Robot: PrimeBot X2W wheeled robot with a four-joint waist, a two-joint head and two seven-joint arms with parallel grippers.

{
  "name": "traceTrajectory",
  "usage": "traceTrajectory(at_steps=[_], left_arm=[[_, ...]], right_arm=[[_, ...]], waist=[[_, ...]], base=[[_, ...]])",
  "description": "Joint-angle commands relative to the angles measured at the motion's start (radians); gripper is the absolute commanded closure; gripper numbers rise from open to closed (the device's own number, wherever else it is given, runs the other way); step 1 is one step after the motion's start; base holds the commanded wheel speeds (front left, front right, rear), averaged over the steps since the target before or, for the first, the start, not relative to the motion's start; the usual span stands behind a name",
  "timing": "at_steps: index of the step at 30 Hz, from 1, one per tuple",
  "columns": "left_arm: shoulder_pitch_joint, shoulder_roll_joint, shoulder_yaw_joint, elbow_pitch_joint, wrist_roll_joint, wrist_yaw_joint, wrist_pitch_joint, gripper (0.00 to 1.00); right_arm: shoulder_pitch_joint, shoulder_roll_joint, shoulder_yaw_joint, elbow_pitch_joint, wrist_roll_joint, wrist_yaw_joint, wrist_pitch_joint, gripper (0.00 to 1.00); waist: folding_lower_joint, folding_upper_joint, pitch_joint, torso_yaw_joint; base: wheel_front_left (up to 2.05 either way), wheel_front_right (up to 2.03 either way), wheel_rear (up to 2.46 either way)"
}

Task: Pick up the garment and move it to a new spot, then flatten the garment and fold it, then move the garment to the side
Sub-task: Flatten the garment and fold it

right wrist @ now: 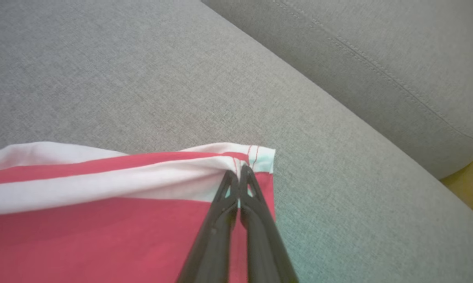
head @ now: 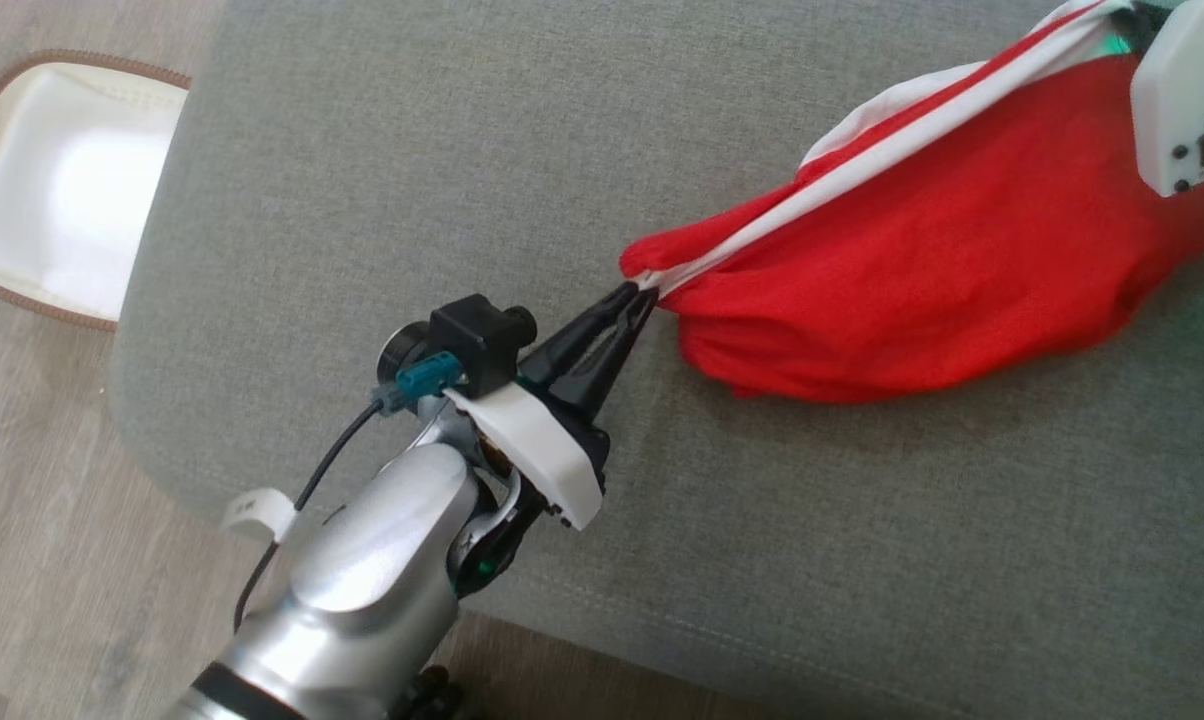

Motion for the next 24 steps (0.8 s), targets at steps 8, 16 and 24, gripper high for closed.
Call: traceTrajectory(at_steps=[8,16,24], left_arm=[[-0.032,0.011,0.086,0.012,0.024,0.009,-0.012,0.0],[0.041,0.026,0.241,-0.043,0.036,0.058,-0.012,0.0],[0.145,0.01,0.464,-0.168,0.041,0.104,-0.012,0.0]], right_arm=[[-0.032,0.043,0.017,0.067,-0.009,0.003,-0.194,0.0],[0.062,0.121,-0.037,0.065,0.023,0.003,-0.495,0.0],[0.214,0.197,-0.161,-0.01,-0.027,0.003,-0.728,0.0]], waist=[[-0.0001,0.0,-0.035,-0.041],[-0.0001,0.0,-0.136,-0.13],[-0.0001,0.0,-0.223,-0.218]], base=[[0.0,0.0,0.0],[0.0,0.0,0.0],[0.0,0.0,0.0]])
